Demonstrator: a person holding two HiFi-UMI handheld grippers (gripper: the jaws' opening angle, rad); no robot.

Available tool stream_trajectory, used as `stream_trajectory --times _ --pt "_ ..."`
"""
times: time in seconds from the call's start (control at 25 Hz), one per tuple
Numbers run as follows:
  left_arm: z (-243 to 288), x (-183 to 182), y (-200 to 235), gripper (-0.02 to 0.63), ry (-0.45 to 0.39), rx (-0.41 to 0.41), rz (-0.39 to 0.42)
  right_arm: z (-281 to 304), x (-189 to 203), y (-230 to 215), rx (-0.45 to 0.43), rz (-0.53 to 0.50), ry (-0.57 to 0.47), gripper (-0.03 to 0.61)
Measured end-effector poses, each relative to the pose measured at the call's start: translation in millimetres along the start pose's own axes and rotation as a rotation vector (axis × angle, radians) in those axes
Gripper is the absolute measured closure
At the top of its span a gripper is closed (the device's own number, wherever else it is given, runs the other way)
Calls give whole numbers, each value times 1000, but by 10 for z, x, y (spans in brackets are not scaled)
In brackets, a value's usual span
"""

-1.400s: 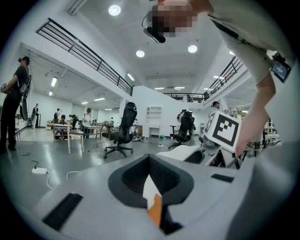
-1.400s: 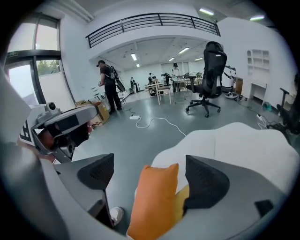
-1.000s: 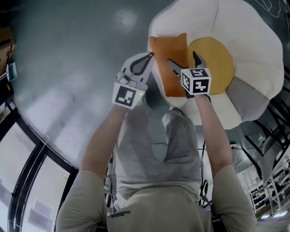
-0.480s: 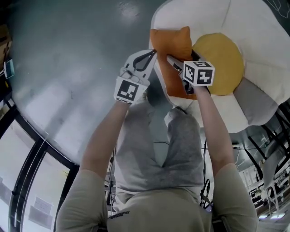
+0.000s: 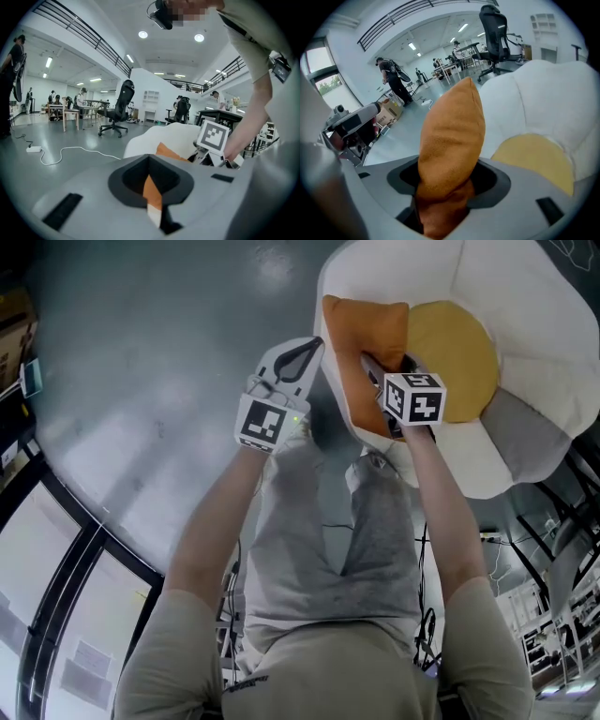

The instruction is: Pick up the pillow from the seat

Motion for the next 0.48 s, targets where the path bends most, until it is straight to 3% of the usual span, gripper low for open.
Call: stream_trajectory --times 0.2,0.48 --pt "-207 -638 -322 604 -44 -7 -7 -832 -358 100 80 -48 -75 291" --pt "-578 -1843 -829 604 -120 48 29 -2193 -1228 252 143 -70 -214 285"
Point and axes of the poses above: the fingertips, and each gripper's own axes: z forward along the fingers, y to its left, x out of its underside, the point moved 6 cm from there along -z, backward along the fingers, and after that the axes turned 13 degrees about -z, right-handed, at the moved point
